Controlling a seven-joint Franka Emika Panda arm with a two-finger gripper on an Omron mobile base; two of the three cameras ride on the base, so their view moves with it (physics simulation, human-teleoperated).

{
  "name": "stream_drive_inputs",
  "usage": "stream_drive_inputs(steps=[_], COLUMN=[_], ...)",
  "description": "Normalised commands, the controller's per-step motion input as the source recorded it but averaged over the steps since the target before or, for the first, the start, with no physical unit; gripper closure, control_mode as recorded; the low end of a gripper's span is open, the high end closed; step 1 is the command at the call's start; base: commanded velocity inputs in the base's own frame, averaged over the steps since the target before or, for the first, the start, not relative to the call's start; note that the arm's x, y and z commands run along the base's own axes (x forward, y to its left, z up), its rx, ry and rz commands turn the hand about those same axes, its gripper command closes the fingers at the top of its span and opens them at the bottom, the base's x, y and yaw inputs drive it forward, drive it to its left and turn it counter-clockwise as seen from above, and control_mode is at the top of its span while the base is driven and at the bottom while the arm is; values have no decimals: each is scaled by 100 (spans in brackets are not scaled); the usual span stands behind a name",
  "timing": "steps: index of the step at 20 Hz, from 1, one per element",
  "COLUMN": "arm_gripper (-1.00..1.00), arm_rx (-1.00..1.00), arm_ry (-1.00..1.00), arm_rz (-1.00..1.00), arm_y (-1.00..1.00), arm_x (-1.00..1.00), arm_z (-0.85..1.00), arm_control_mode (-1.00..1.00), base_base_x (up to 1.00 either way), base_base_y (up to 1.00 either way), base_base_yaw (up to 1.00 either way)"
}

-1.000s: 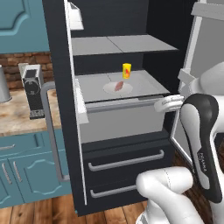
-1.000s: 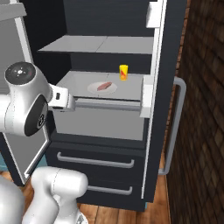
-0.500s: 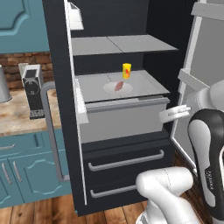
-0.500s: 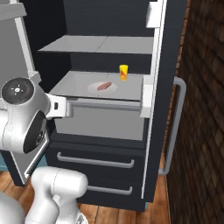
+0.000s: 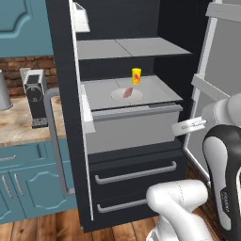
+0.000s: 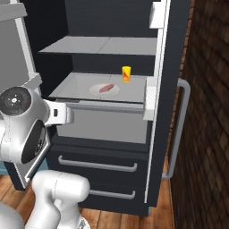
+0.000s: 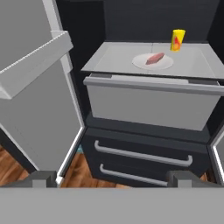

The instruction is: Retrieve the steak from the fridge and place it on the saucepan with marinade on the stove.

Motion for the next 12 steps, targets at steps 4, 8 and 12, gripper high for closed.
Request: stream_drive_inputs(steps=[4, 8, 12], arm_gripper=[-100, -100, -100], arm_rx=[0, 2, 2], arm_ry=[0, 2, 4], arm_rz=[0, 0, 0], arm_y=[0, 0, 0], arm_x=[43, 70, 87], arm_z=[0, 0, 0], arm_control_mode=[-100, -100, -100], base_base_x=[0, 0, 0], base_base_y=[0, 0, 0], base_base_yaw=[0, 0, 0])
